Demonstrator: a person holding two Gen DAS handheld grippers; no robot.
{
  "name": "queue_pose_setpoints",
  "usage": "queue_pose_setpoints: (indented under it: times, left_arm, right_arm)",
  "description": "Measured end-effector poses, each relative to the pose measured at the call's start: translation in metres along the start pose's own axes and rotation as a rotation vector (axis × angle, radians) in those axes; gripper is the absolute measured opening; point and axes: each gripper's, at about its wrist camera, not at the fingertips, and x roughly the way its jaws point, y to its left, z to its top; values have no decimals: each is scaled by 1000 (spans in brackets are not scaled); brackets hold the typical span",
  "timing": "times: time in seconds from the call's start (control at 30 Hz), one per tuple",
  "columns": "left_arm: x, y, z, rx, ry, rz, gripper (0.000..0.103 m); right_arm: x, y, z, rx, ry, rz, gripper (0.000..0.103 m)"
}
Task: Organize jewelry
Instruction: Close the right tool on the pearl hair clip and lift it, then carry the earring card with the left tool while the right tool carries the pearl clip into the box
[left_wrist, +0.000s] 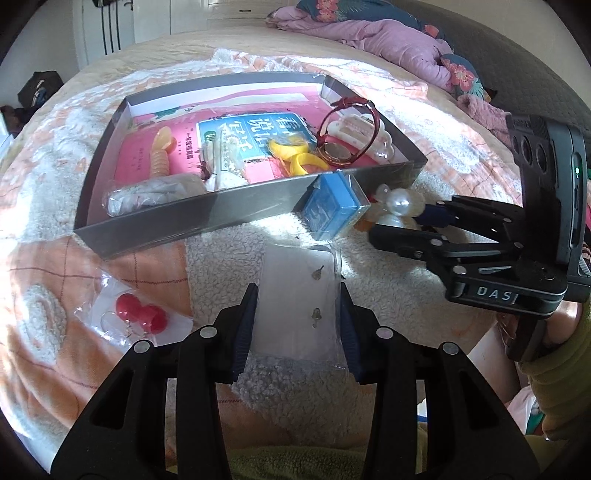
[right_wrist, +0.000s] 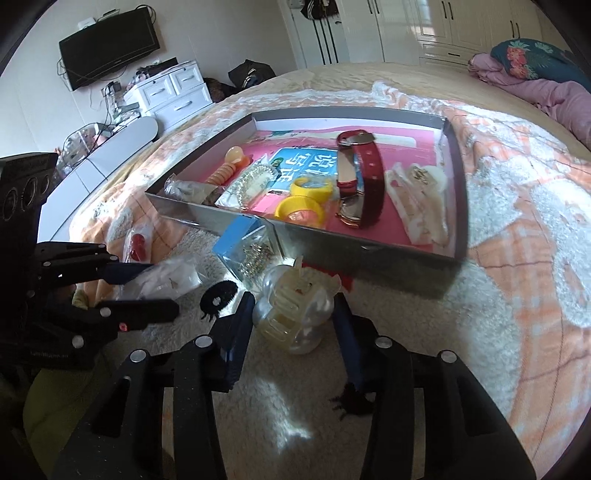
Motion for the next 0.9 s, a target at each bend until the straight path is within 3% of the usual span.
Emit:
queue_pose_setpoints:
  times: [0.37, 0.9]
  left_arm:
    - [-31, 14, 2, -29, -75, 44, 33]
    - [-74, 50, 10, -111, -187, 116, 33]
  right_arm:
    - [-47, -8, -8, 34, -51, -53, 42]
    - [-63, 34, 21, -25, -135, 8, 42]
